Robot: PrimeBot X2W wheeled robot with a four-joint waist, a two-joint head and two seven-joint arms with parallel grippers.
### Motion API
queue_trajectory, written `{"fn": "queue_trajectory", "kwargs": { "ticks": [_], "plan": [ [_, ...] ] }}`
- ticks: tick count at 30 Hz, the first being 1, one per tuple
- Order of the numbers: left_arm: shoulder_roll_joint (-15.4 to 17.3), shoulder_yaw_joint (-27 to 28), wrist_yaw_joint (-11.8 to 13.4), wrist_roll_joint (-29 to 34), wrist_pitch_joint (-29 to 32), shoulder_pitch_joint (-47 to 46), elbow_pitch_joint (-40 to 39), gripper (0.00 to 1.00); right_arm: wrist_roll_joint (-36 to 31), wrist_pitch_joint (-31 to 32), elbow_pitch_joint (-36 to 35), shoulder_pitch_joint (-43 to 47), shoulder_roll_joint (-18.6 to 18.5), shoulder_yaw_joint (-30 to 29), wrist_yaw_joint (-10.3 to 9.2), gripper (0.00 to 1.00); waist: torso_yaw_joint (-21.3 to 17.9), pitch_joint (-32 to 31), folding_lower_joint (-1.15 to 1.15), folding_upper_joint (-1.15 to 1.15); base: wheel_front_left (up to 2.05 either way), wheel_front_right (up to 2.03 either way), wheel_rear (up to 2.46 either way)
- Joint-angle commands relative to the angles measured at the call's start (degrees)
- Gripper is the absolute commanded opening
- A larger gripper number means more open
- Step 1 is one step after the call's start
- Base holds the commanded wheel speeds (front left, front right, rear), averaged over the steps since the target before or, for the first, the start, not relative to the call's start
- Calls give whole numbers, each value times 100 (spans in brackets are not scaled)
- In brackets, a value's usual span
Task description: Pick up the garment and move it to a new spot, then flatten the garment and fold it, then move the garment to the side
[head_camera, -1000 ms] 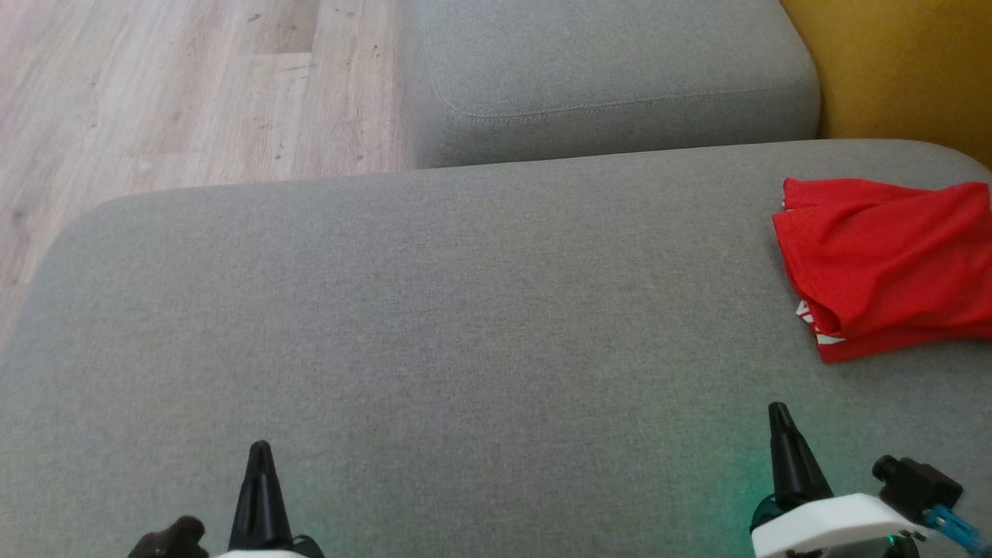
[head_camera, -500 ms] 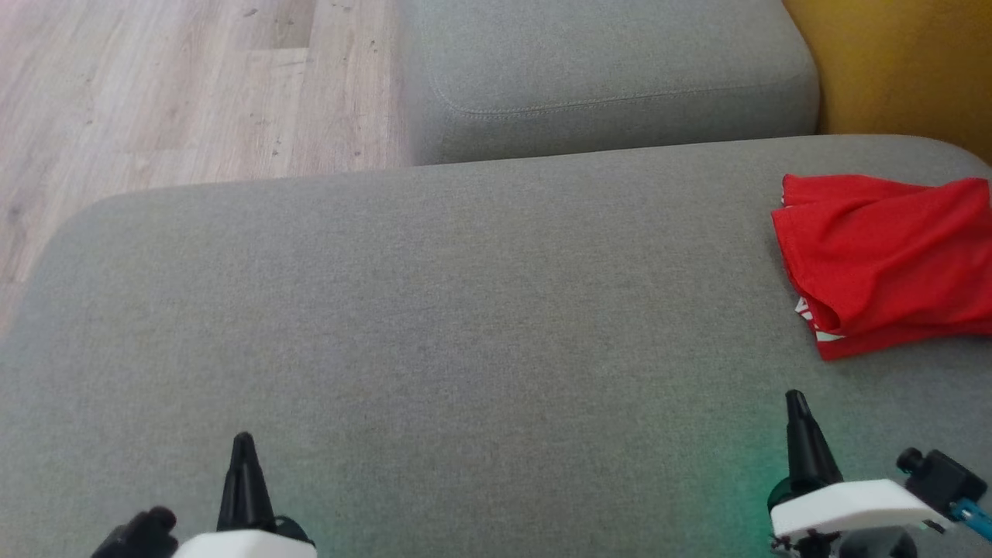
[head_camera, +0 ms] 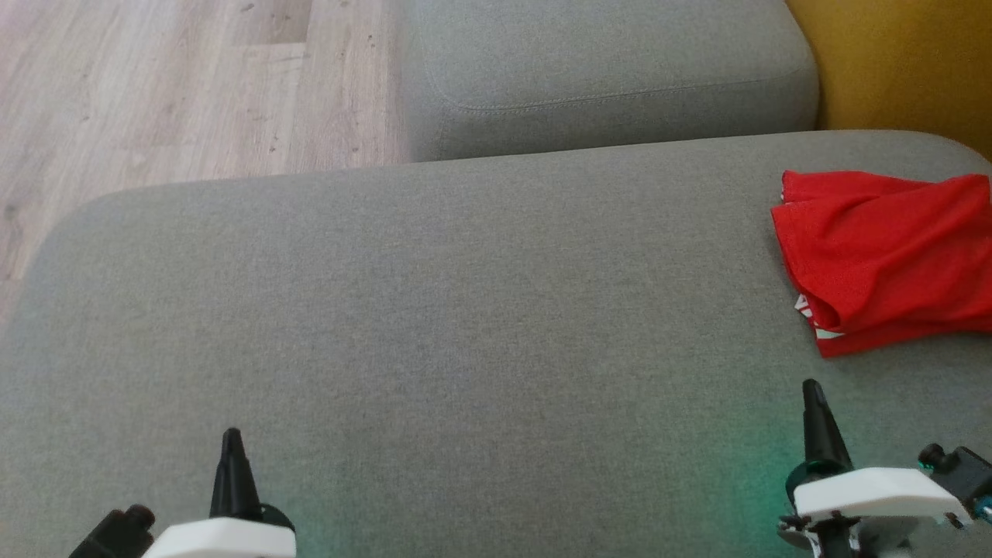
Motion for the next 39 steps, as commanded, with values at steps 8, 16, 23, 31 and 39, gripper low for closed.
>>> {"fn": "queue_trajectory", "kwargs": {
  "ticks": [8, 16, 23, 31, 39],
  "plan": [
    [85, 248, -160, -642, 131, -446, -95, 0, 631, 133, -247, -411, -108, -64, -3, 0, -10, 23, 0, 0, 0, 0, 0],
    [86, 356, -258, -1192, 263, -556, -44, 0, 1154, 264, -275, -480, -109, -157, -3, 0, -20, 46, 0, 0, 0, 0, 0],
    [86, 453, -343, -1672, 380, -653, 1, 0, 1611, 380, -299, -541, -108, -241, -3, 0, -29, 67, 0, 0, 0, 0, 0],
    [85, 552, -429, -2152, 499, -750, 46, 0, 2068, 497, -323, -602, -106, -326, -3, 0, -37, 87, 0, 0, 0, 0, 0],
    [82, 668, -527, -2698, 636, -861, 97, 0, 2588, 632, -351, -673, -103, -424, -4, 0, -47, 110, 0, 0, 0, 0, 0]
  ]
}}
